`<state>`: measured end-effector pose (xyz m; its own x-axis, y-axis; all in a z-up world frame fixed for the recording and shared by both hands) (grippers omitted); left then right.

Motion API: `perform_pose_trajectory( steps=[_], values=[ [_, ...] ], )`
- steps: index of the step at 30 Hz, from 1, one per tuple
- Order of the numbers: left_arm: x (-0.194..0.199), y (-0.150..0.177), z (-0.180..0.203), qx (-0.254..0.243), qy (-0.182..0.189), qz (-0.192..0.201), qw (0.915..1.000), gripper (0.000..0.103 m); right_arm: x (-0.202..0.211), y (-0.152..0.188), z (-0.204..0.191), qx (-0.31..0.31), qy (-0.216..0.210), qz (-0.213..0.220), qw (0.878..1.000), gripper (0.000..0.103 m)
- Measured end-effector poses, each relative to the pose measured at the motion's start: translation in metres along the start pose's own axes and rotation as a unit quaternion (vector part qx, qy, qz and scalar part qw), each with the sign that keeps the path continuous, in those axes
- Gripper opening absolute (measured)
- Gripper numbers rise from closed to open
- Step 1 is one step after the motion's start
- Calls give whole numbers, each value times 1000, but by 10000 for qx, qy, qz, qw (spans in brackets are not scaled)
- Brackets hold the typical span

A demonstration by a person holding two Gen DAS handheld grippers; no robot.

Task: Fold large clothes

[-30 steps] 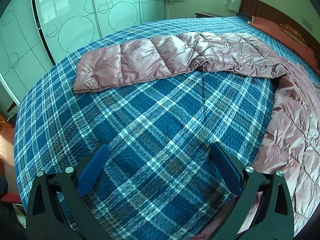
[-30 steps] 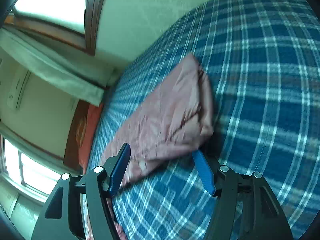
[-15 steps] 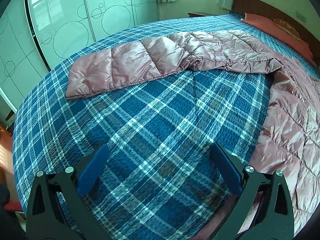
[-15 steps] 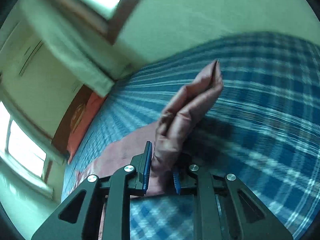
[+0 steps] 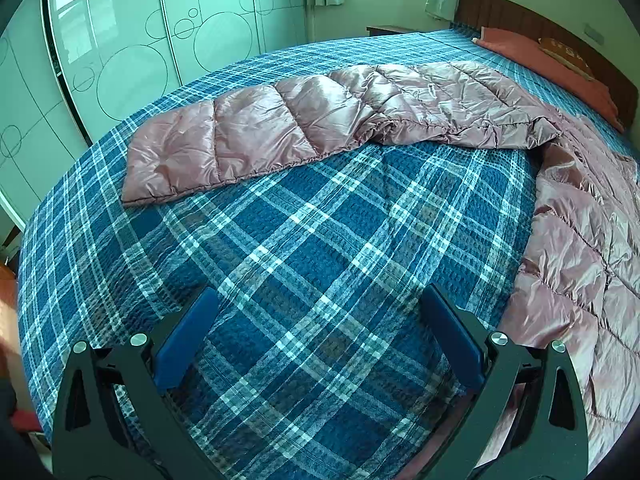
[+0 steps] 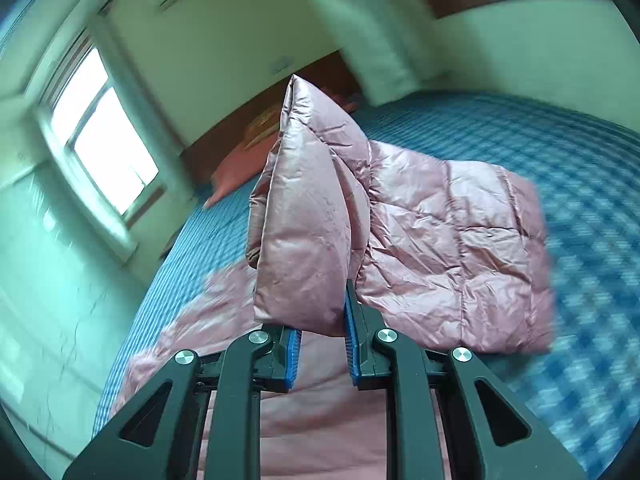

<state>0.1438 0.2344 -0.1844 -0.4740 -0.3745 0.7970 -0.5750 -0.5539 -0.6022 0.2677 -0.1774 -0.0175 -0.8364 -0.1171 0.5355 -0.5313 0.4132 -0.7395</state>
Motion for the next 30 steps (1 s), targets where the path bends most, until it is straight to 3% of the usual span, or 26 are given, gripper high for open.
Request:
perform_pose_trajectory(
  steps=[7,16,21,24,26,30],
  values=[
    [1,8,-3,39,43,85,9999,101,-81,34,-91,505,-551,-787,9941,19],
    [1,5,-1,25,29,104,9999,101,-108,112,-184,1126,-1038,-1536,9762,19],
    [1,5,-1,24,29,107,9999,101,-127,140,-208,1506,-1089,-2063,9607,19],
    [1,5,-1,25,31,108,9999,101,-128,148,-209,1586,-1128,-2219,9555,27],
    [1,5,-1,27,33,109,9999,101,-120,146,-210,1548,-1353,-2265,9521,49],
    [0,5,-1,28,36,112,9999,101,-78,117,-201,1605,-1683,-1808,9556,52]
  ],
)
Point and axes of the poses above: each gripper's, at about its wrist camera, not at the fingertips, and x roughly against the way its jaws point, z to its right, y to its underside, the point moved 3 cm from there along -x, roughly the way its jaws point, and after that the axes turned 7 degrees about x, right-handed, at the moved point
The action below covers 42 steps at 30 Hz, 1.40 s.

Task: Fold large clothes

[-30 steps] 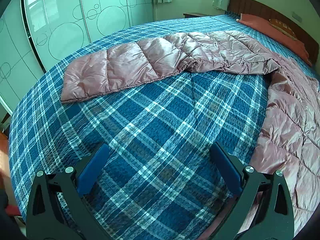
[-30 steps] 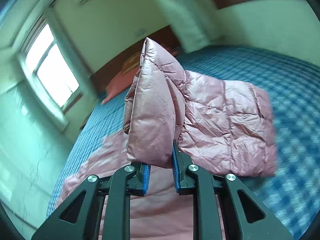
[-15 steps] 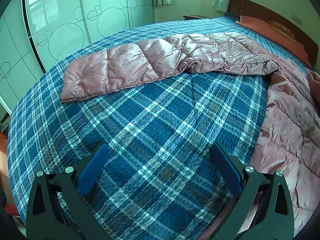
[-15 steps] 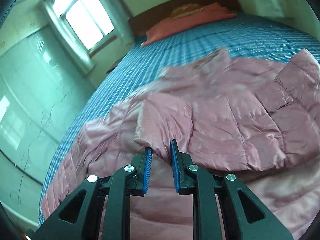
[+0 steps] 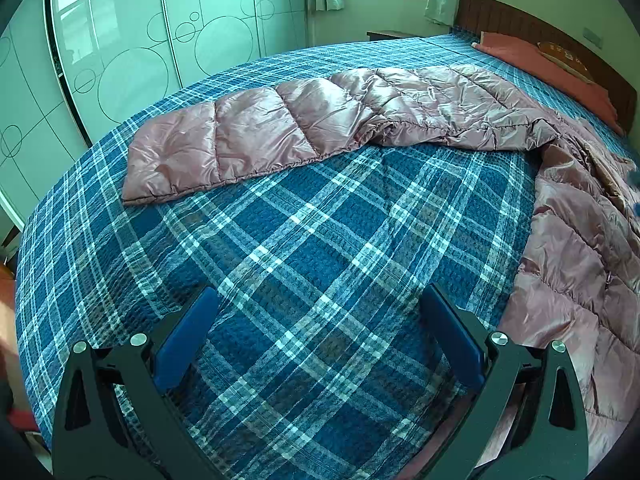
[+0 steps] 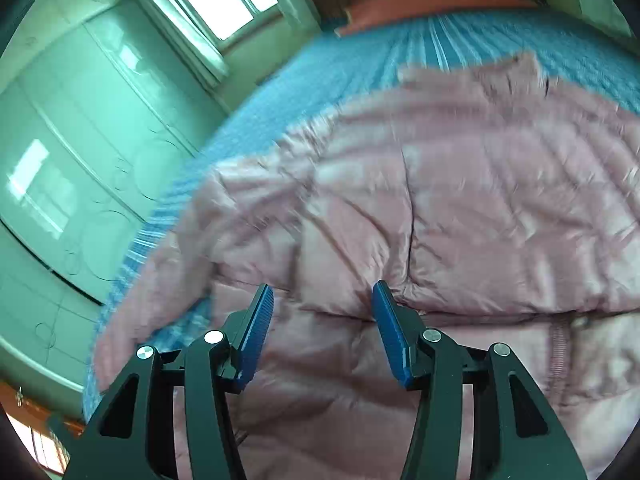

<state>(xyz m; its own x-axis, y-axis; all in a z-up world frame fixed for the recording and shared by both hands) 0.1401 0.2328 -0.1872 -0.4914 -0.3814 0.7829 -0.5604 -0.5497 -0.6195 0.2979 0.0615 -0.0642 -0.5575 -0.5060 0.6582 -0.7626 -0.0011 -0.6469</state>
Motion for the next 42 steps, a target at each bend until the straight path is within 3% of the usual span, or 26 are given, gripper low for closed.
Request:
perform_pose_trajectory(
  steps=[3,6,8,11,15,18,24,27,29,36,38,39,42],
  values=[
    [1,0,0,-6,-2,4,10000,101,53,-16,33,125,516,563,9970,52],
    [0,0,0,-8,-5,5,10000,101,96,-27,105,-210,1510,853,9846,52],
    [1,0,0,-7,-3,6,10000,101,115,-26,165,-744,2139,880,9700,46],
    [1,0,0,-14,-13,10,10000,101,111,-10,221,-1050,2675,520,9564,37],
    [0,0,1,-13,-10,15,10000,101,74,19,247,-1149,2538,-163,9603,36],
    [1,1,1,-14,-7,18,10000,101,70,13,238,-834,2713,-191,9587,36],
    [1,1,1,-16,-5,18,10000,101,74,-32,234,-720,2827,348,9559,36],
    [0,2,2,-11,4,18,10000,101,38,-36,260,-861,2855,-96,9545,36],
    [1,2,2,-13,2,21,10000,101,33,-33,266,-793,2889,-134,9540,37],
    [1,2,2,-14,1,29,10000,101,59,-19,208,-558,2502,239,9663,37],
    [0,2,2,-17,-3,32,10000,101,47,-5,206,-453,2479,30,9677,54],
    [1,3,2,-12,5,29,10000,101,34,1,207,-370,2532,-138,9666,56],
    [1,3,2,-3,18,30,10000,101,36,2,197,-206,2717,-102,9621,56]
  ],
)
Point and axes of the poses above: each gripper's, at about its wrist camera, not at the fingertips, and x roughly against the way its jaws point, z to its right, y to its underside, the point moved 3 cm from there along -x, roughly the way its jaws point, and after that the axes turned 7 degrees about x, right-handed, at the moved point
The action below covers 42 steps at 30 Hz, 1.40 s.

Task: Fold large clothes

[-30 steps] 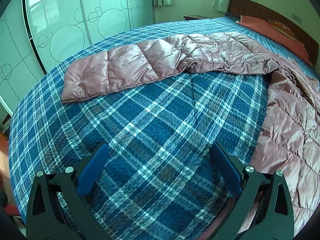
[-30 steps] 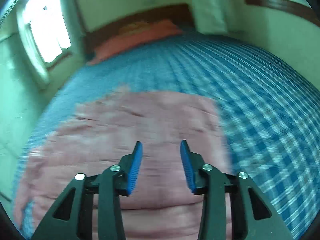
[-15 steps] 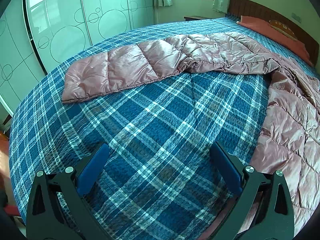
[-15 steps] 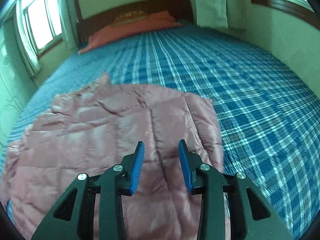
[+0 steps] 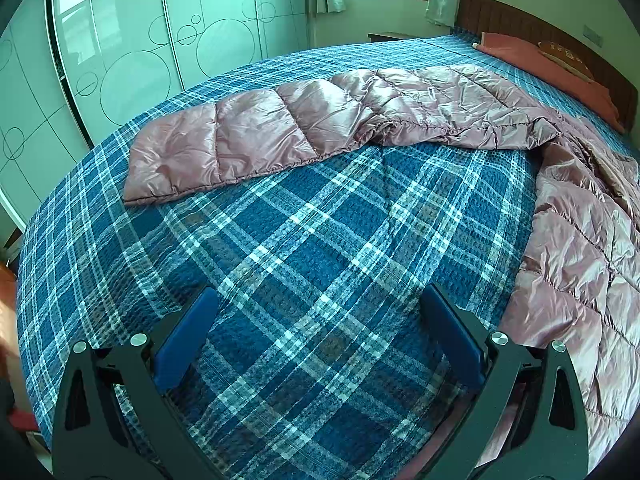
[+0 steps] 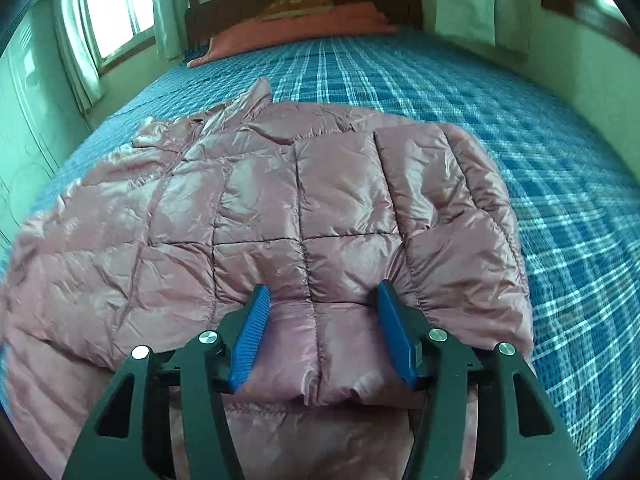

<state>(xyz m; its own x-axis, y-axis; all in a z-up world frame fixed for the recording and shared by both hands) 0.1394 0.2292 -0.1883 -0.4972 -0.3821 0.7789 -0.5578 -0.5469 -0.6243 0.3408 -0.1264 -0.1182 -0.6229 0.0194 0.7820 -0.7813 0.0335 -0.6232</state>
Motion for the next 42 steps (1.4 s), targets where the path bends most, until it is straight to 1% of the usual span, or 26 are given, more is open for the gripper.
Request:
perform_pose_trajectory(
  steps=[2,5,6,10,12,16,18,20,21,22,24,25,26,27,28,29,30,31,32,34,35,36,37,39,40,42],
  values=[
    [0,0,1,3,-1,3,10000,101,8,1,-4,-93,-139,84,9998,56],
    [-1,0,-1,5,2,1,10000,101,2,10,-13,-15,-67,0,10000,56],
    [0,0,0,13,13,-4,10000,101,-4,10,-8,7,-65,18,10000,57],
    [-1,-2,-3,43,45,-38,10000,101,-6,10,-11,94,31,41,9999,58],
    [-2,-5,-7,96,115,-123,9998,101,-7,10,-9,86,13,74,9999,58],
    [1,-16,-24,315,504,-258,9979,101,-4,13,-9,50,-41,132,9999,59],
    [4,-25,-39,644,915,-232,9934,101,-3,14,-9,45,-65,156,9998,59],
    [6,-37,-60,1143,1208,-129,9860,101,-2,14,-8,36,-82,173,9998,60],
    [4,-45,-71,1360,1235,-59,9830,101,-2,15,-9,28,-88,178,9998,60],
    [2,-51,-78,1463,1277,-30,9810,101,-2,14,-8,22,-95,182,9998,60],
    [-12,-68,-96,1717,1361,-50,9757,101,-2,14,-9,21,-92,188,9998,60],
    [-23,-75,-107,1954,1438,-103,9701,101,-1,15,-9,23,-90,190,9998,60],
    [-28,-81,-114,2122,1510,-74,9655,101,-1,15,-9,21,-93,194,9998,61],
    [-32,-87,-122,2290,1601,36,9602,97,-1,15,-9,19,-93,197,9998,61],
    [-36,-96,-129,2441,1609,124,9562,88,-1,15,-9,18,-95,202,9997,61],
    [-44,-104,-137,2600,1636,116,9516,84,-1,15,-9,17,-95,205,9997,61],
    [-49,-109,-141,2726,1695,113,9470,77,-1,15,-9,18,-94,207,9997,61],
    [-54,-114,-148,2898,1786,142,9402,67,-1,15,-9,19,-93,208,9997,61],
    [-60,-120,-157,3103,1830,162,9327,62,-1,15,-9,18,-93,208,9997,61],
    [-70,-132,-170,3266,1747,185,9287,43,-1,15,-9,19,-92,208,9997,61],
    [-74,-137,-174,3290,1678,188,9291,38,-1,15,-9,18,-92,208,9997,61],
    [-77,-142,-178,3295,1602,186,9303,26,-1,15,-9,15,-94,208,9997,61],
    [-80,-146,-183,3292,1511,181,9319,18,-1,15,-9,15,-94,208,9997,61],
    [-84,-160,-187,3188,1374,246,9375,10,-1,15,-9,18,-92,209,9997,61],
    [-83,-172,-187,3057,1247,321,9434,9,-1,15,-9,17,-93,209,9997,61],
    [-78,-188,-177,2831,1177,468,9507,8,-1,15,-9,17,-93,210,9997,61]
  ],
)
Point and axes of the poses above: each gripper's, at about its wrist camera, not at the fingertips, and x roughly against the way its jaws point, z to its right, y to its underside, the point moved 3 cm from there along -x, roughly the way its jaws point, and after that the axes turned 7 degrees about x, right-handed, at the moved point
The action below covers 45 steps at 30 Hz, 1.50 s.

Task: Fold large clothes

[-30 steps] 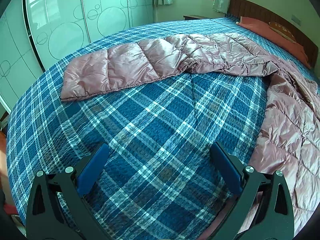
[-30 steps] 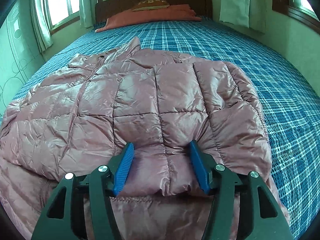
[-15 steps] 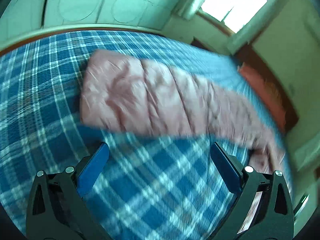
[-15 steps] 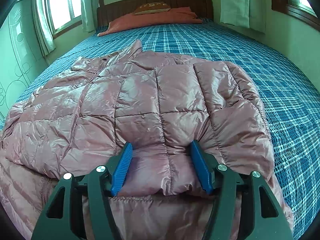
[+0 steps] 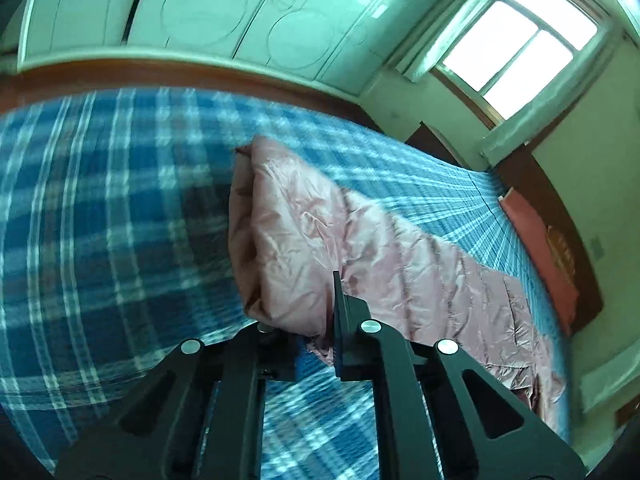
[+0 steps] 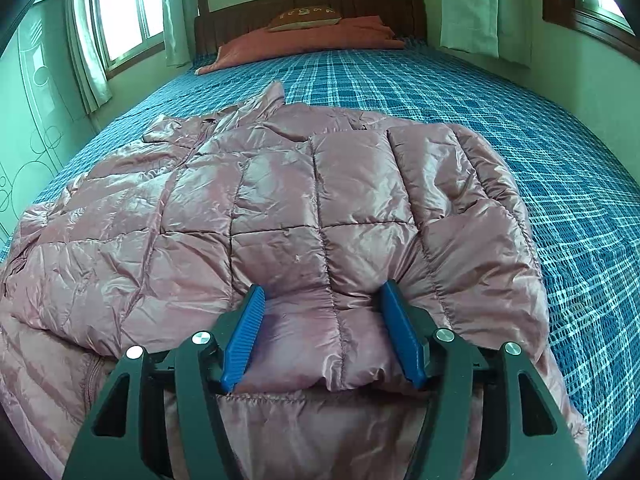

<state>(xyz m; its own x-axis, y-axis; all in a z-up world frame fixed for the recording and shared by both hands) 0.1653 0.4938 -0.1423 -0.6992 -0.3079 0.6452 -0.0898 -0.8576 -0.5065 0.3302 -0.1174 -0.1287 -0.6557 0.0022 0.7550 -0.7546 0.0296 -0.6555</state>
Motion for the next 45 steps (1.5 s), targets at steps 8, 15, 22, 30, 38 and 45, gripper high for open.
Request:
perform_pose_trajectory(
  steps=[8,15,22,30,38,45],
  values=[
    [12,45,147,-1748,735,161,9817,7,0,0,0,-7,-10,7,10000,61],
    [-4,131,272,-2995,1460,-365,9422,7,0,-1,0,-26,-25,25,10000,61],
    [-9,245,328,-3934,1780,-947,8970,7,0,-2,0,-60,-55,48,10000,61],
    [26,344,315,-4614,1626,-1323,8620,36,0,-1,1,-98,-94,76,9999,61],
    [73,346,298,-4762,1952,-1139,8498,56,1,-3,-2,-85,-94,19,9999,62],
    [90,292,257,-4662,1785,-683,8638,62,37,-13,-25,-391,-547,152,9976,62]
  ],
)
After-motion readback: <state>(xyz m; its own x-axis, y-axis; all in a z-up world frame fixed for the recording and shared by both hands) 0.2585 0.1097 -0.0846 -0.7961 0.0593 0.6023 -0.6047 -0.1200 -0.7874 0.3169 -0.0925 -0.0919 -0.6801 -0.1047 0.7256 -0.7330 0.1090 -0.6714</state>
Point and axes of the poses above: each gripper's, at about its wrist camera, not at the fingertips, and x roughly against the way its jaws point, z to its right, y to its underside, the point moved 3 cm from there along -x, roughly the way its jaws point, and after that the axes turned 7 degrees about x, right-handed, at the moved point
